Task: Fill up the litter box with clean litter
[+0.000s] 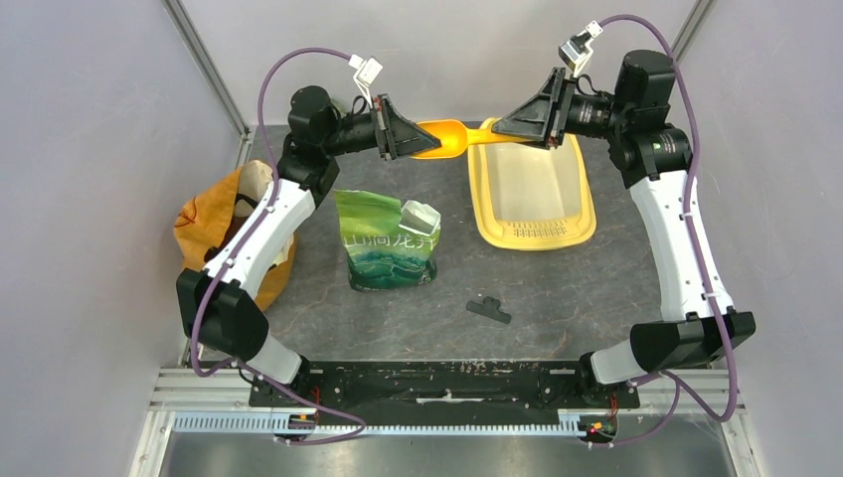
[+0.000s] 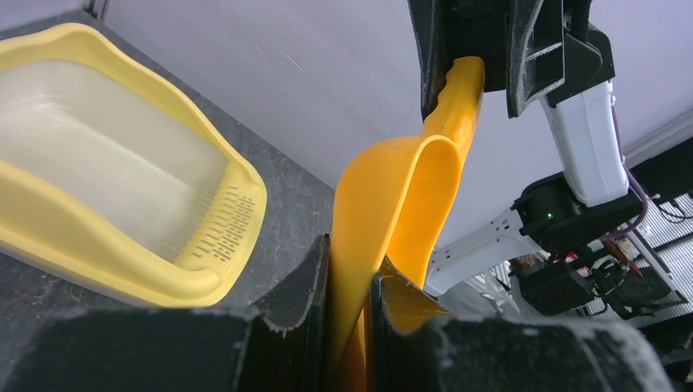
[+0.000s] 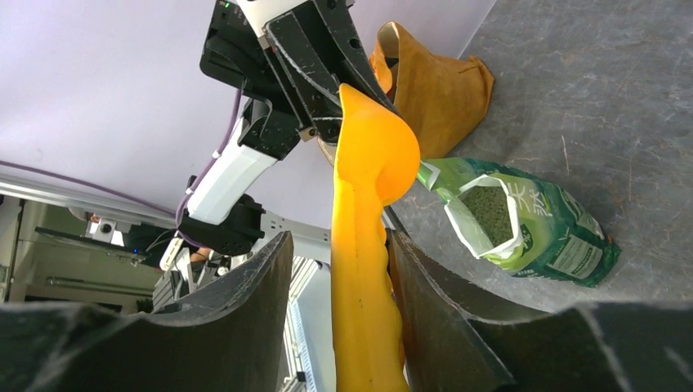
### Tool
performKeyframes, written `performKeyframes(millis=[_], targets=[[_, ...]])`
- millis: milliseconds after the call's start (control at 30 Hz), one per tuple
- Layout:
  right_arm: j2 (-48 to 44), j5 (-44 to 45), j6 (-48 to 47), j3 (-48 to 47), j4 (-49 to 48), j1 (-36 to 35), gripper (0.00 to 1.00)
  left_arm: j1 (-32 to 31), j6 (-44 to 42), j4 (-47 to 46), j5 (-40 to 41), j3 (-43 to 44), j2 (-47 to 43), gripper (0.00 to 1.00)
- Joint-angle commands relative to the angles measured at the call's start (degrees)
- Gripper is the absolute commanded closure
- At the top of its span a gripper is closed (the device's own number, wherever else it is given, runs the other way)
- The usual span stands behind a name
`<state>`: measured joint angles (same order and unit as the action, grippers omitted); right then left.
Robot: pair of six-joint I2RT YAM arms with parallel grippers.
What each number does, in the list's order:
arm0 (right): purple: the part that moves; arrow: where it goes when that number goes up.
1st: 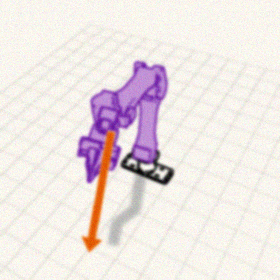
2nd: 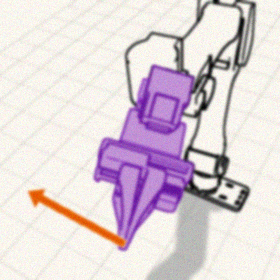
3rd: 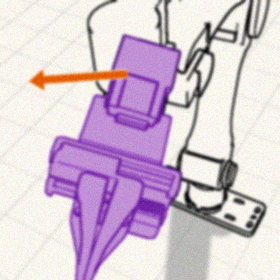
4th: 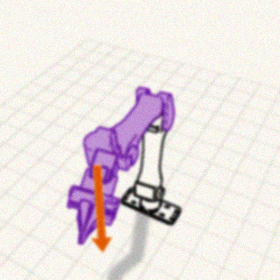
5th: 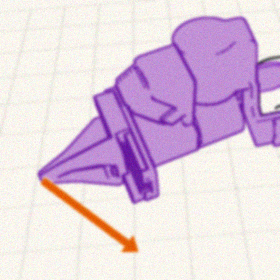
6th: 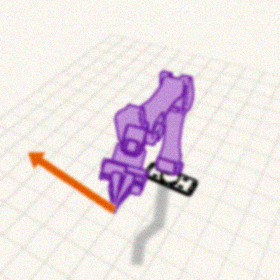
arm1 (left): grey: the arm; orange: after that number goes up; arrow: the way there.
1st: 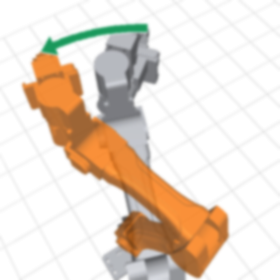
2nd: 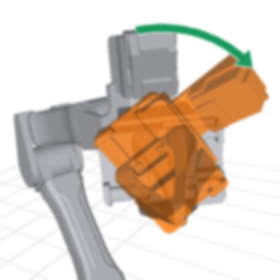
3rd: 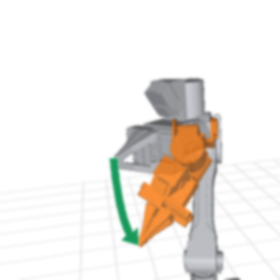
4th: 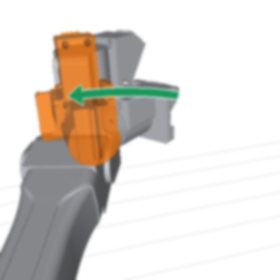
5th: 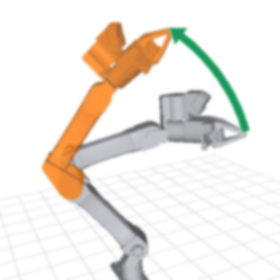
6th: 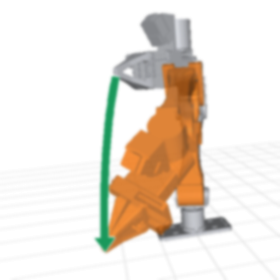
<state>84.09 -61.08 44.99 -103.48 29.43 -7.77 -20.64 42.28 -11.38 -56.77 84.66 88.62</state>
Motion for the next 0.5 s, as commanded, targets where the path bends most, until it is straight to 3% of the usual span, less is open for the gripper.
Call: performKeyframes(millis=[0, 200, 467], targets=[[-0.1, 0.5, -1.1, 0.8, 0.7, -0.3, 0.46, -0.2, -2.4, 2.7, 3.0, 1.9, 0.5, 0.98], [-0.1, 0.8, -3.5, 0.9, 3.8, -0.7, 0.49, -0.1, -3.8, 4.4, 2.8, 2.3, 0.7, 0.98], [0.3, -0.5, -4.9, 1.1, 5.4, -1.0, 0.69, -0.4, -5.3, 6.0, 2.0, 2.3, 0.9, 0.98]])
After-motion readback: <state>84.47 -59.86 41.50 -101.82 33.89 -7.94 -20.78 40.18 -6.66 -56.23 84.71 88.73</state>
